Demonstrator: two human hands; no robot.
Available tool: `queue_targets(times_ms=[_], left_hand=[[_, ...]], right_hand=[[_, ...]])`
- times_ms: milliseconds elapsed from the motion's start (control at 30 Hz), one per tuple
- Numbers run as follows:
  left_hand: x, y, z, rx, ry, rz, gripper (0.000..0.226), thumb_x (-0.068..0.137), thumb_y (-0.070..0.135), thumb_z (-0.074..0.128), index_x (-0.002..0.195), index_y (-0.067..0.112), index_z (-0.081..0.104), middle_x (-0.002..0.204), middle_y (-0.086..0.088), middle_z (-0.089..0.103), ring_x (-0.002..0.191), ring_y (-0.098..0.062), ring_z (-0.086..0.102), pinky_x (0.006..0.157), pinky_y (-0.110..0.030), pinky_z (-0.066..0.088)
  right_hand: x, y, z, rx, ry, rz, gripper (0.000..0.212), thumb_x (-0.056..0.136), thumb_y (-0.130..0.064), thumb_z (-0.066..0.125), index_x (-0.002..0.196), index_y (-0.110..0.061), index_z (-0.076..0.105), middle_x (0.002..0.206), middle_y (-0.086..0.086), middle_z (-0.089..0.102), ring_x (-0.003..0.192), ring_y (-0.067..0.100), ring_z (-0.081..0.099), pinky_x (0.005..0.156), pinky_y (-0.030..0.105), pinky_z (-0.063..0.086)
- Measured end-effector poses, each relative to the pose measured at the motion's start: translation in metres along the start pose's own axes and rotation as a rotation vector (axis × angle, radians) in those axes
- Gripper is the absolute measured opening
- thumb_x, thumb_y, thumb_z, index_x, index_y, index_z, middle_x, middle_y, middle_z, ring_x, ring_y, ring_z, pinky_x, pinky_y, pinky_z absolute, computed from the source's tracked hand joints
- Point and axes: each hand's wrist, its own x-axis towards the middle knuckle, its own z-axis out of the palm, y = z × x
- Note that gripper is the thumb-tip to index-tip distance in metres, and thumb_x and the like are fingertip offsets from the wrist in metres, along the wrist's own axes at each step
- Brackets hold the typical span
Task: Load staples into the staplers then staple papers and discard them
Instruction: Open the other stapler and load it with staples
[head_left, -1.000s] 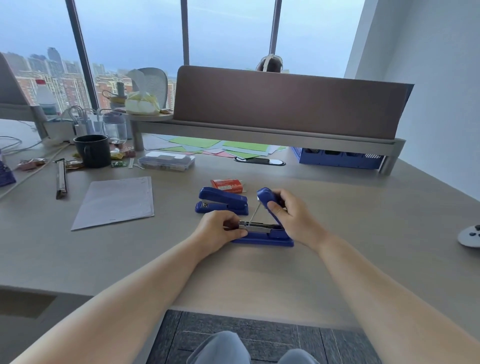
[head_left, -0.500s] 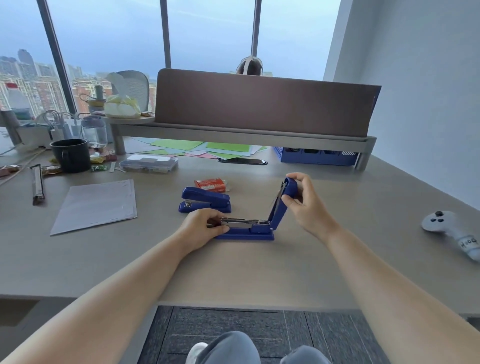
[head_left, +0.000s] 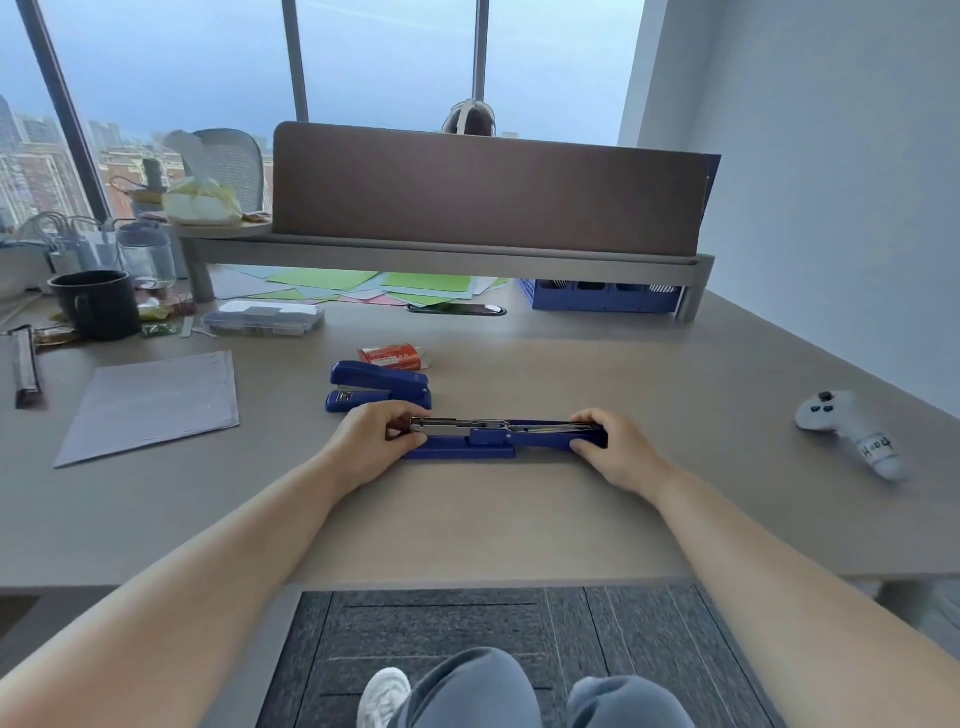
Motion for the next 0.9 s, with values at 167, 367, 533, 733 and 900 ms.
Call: queue_targets(times_ms=[167,367,533,733,900], left_hand=[[0.007,0.009,-0.006,0.14,-0.1,0.04,0.036,0.083,0.022,0.063,0.118,0.016,0.058,0.105,0.003,0.06,0.09,-0.01,0.053,0.075,-0.017,0.039],[0.047,0.018,-0.041,0.128,0.132,0.153,0.023,0.084,0.024,0.062,0.105,0.016,0.065,0.094,0.005,0.062,0.077,-0.007,0.055,0.065,-0.008,0.04],[0.109,-0.008,-0.065,0.242,0.141,0.016,0.026,0.088,0.029,0.054,0.11,0.019,0.061,0.109,0.001,0.062,0.092,-0.013,0.058,0.08,-0.027,0.048],[0.174,-0.039,-0.054,0.454,-0.361,-0.203,0.062,0.082,0.041,0.06,0.136,0.021,0.035,0.143,-0.005,0.042,0.124,-0.024,0.045,0.101,-0.036,0.039],[0.195,-0.061,-0.042,0.481,-0.518,-0.207,0.081,0.069,0.043,0.074,0.136,0.02,0.035,0.138,-0.002,0.048,0.122,-0.022,0.047,0.101,-0.036,0.037]], right_hand=[[0.01,-0.013,0.002,-0.061,0.08,-0.056,0.028,0.076,-0.008,0.068,0.103,-0.002,0.062,0.101,0.011,0.062,0.097,0.025,0.055,0.091,0.03,0.041],[0.063,-0.051,0.017,0.039,0.046,-0.153,0.011,0.083,-0.008,0.06,0.093,-0.005,0.063,0.085,0.003,0.059,0.073,0.013,0.053,0.061,0.003,0.038],[0.123,-0.065,0.044,-0.041,-0.062,-0.196,0.01,0.085,-0.018,0.057,0.091,-0.015,0.065,0.081,-0.003,0.061,0.069,0.008,0.054,0.07,0.025,0.044],[0.186,-0.079,0.071,-0.115,-0.239,-0.141,0.017,0.086,-0.018,0.057,0.1,-0.013,0.065,0.097,0.004,0.065,0.081,0.014,0.053,0.075,0.023,0.039],[0.215,-0.086,0.091,-0.146,-0.454,-0.037,0.029,0.088,-0.014,0.052,0.116,-0.014,0.057,0.117,0.007,0.06,0.093,0.016,0.051,0.079,0.021,0.037]])
